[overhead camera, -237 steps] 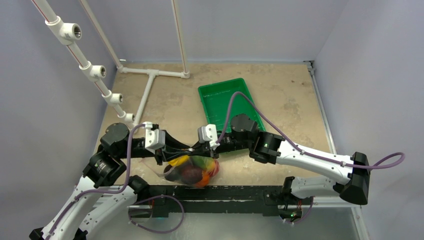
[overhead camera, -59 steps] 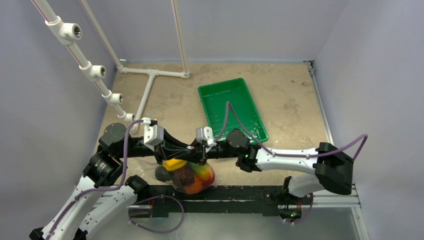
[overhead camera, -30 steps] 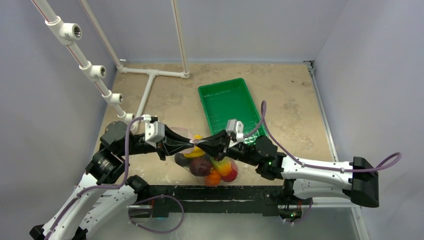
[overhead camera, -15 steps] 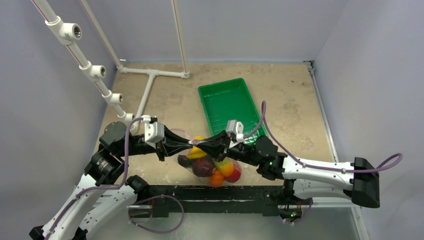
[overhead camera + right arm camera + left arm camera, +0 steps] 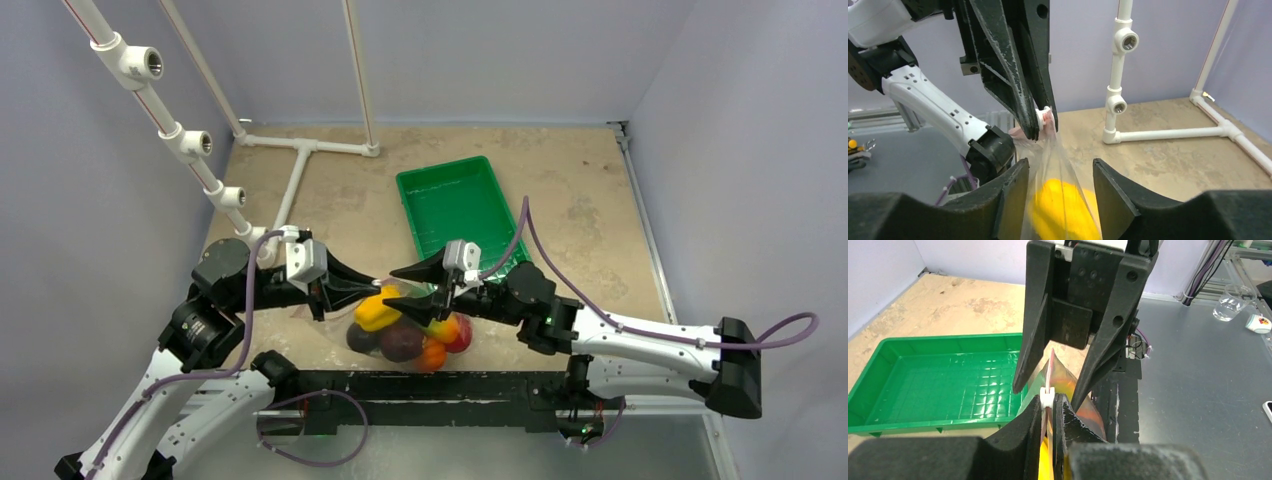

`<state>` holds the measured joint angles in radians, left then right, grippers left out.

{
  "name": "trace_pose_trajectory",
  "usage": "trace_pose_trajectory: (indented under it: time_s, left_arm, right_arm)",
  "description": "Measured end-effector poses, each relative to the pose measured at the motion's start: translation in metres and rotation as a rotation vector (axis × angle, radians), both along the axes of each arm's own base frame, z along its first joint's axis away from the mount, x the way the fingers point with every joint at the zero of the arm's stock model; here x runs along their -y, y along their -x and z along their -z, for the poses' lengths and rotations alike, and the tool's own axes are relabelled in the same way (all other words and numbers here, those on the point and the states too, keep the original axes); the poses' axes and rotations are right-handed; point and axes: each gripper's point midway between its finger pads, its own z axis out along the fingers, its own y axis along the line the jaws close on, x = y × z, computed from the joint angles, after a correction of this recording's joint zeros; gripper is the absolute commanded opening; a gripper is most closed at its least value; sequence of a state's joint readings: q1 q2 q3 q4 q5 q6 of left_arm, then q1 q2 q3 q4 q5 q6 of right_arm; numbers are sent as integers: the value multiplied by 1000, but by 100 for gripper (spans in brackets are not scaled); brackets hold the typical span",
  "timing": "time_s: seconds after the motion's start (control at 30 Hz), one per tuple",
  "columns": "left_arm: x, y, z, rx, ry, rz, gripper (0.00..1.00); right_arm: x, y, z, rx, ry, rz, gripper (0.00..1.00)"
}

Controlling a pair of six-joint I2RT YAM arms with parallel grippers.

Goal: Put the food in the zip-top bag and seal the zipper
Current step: Zip the zipper food storage bag at the center of the board.

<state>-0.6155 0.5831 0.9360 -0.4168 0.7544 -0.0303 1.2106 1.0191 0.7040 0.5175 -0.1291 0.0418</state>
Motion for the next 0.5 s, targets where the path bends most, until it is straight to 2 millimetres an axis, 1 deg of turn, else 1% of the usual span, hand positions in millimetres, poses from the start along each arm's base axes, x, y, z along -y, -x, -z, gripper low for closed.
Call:
trace_pose_trajectory:
  time_s: [0.1, 0.3, 0.4, 0.5]
  left_arm:
    - [0, 0, -2, -3, -7, 0, 0]
    - [2, 0, -4, 8, -21, 21, 0]
    - [3, 3, -2, 7, -29, 41, 0]
    - [3, 6, 0, 6, -35, 60, 0]
  right_arm:
    - [4, 4, -12, 41, 11, -15, 57]
    - [13, 14, -38, 120, 25, -52, 58]
    - [16, 15, -47, 152, 29, -55, 57]
    - [15, 16, -52, 177, 41, -66, 54]
